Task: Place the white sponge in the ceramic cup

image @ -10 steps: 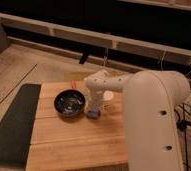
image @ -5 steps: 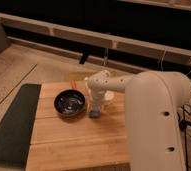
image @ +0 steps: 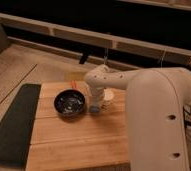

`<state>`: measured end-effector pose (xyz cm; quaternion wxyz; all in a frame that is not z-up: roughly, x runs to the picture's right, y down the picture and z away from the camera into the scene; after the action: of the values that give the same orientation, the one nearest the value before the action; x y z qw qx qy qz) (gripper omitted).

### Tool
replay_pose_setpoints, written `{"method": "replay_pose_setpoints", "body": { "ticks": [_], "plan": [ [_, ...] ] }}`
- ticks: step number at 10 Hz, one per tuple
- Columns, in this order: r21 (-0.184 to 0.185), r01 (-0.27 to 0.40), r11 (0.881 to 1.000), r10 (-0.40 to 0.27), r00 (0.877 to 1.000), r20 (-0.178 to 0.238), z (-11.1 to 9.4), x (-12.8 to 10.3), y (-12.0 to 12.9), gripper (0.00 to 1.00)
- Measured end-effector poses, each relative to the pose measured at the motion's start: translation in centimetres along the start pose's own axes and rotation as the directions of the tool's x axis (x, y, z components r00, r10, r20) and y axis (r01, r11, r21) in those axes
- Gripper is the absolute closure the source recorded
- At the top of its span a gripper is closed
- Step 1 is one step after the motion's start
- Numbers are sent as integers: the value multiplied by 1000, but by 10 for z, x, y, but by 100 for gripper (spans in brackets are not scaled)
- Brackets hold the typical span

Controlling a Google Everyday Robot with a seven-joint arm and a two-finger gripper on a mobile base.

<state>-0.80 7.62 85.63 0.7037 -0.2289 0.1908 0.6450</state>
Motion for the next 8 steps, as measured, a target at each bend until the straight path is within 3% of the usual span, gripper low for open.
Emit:
{"method": "replay_pose_setpoints", "body": {
  "ticks": [3,6,8],
  "plan": [
    [49,9,999,-14,995,98,-43,-21,-2,100],
    [98,-59,993,37,975,219,-99,-47,-36,100],
    [100,-69,993,45,974,224,-102,-47,-42,100]
  ]
}}
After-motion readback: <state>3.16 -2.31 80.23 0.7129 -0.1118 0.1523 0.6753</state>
